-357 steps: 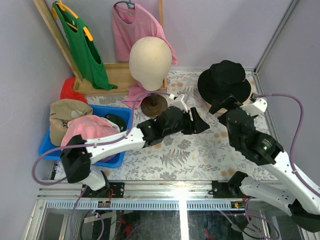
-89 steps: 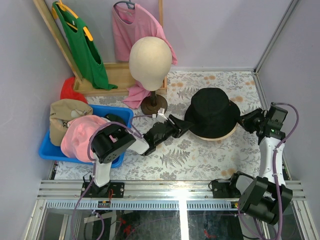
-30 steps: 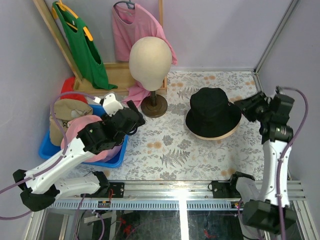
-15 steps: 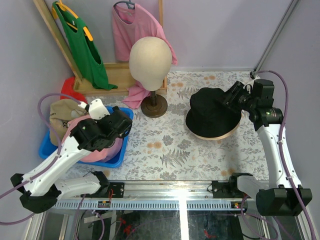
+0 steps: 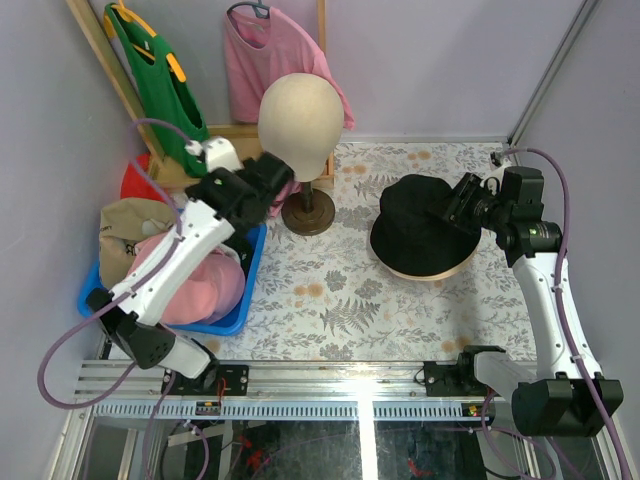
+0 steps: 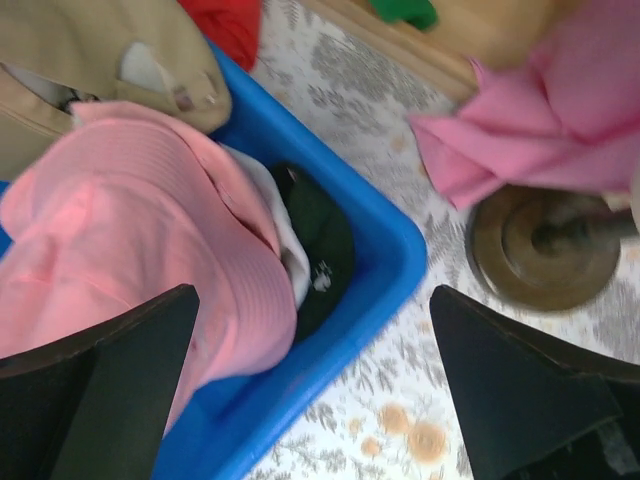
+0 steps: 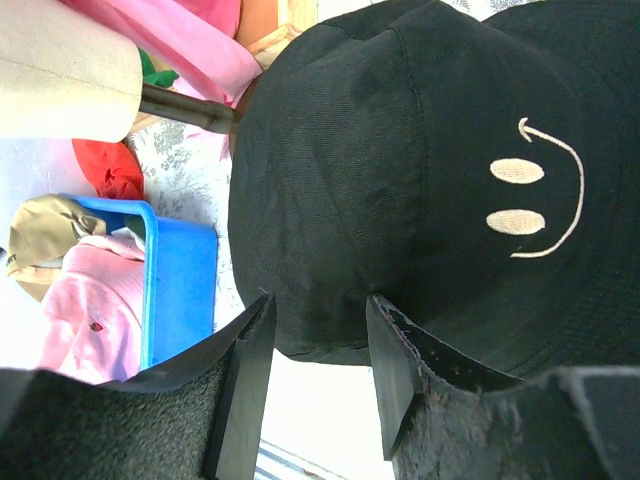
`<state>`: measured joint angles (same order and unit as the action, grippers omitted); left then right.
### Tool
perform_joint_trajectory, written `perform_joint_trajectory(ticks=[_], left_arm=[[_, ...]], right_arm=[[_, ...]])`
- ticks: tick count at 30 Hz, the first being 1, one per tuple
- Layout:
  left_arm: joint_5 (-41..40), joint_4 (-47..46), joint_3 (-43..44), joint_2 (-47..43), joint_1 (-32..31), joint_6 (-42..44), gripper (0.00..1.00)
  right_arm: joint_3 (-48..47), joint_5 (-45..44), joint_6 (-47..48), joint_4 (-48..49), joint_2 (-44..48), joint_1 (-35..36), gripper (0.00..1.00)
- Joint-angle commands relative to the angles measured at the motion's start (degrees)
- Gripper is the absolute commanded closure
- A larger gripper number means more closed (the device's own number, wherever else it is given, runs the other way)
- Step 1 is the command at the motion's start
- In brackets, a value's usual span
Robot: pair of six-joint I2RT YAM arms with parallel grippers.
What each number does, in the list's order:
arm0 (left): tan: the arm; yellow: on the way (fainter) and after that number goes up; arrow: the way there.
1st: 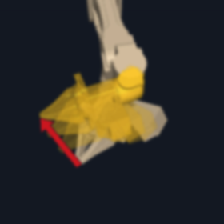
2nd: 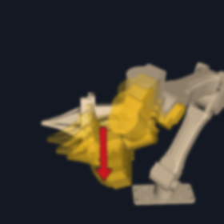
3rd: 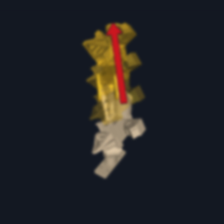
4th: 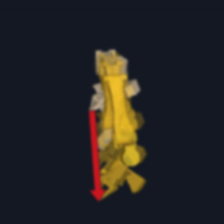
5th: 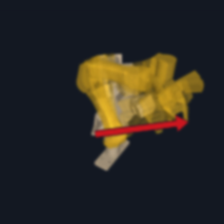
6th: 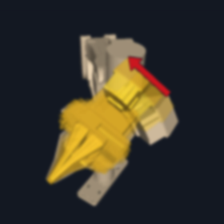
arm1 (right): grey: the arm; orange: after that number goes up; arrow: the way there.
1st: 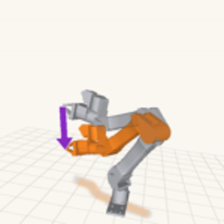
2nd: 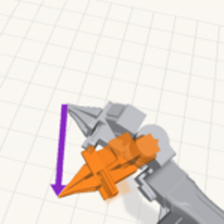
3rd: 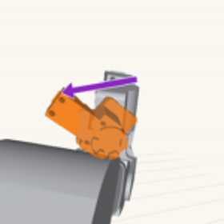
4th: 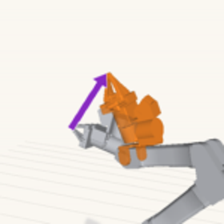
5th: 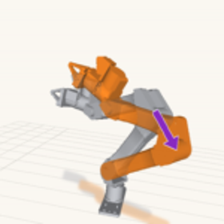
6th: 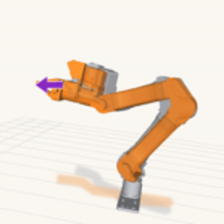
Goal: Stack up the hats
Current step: Pick up the hat from the bin.
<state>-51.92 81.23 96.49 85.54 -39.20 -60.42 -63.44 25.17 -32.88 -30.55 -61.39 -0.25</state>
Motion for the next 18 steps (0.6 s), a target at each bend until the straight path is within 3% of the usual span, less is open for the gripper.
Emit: perform_joint_trajectory(ticks=[1,5,11,18], left_arm=[[3.0,-5.5,2.7,-4.0,13.2,11.2,0.0],[11.1,-7.0,1.0,-7.4,24.5,17.1,0.0],[11.8,1.6,-0.9,-8.0,29.0,19.0,0.01],[18.4,2.1,-7.3,-12.3,32.8,20.4,0.05]], right_arm=[[-1.3,2.6,2.6,-1.3,-0.1,0.3,0.52],[-0.9,3.8,2.4,-0.2,-0.3,0.3,0.52],[0.1,6.5,0.8,2.2,-0.7,0.3,0.52],[-0.4,8.4,0.2,3.3,-1.0,0.3,0.52]])
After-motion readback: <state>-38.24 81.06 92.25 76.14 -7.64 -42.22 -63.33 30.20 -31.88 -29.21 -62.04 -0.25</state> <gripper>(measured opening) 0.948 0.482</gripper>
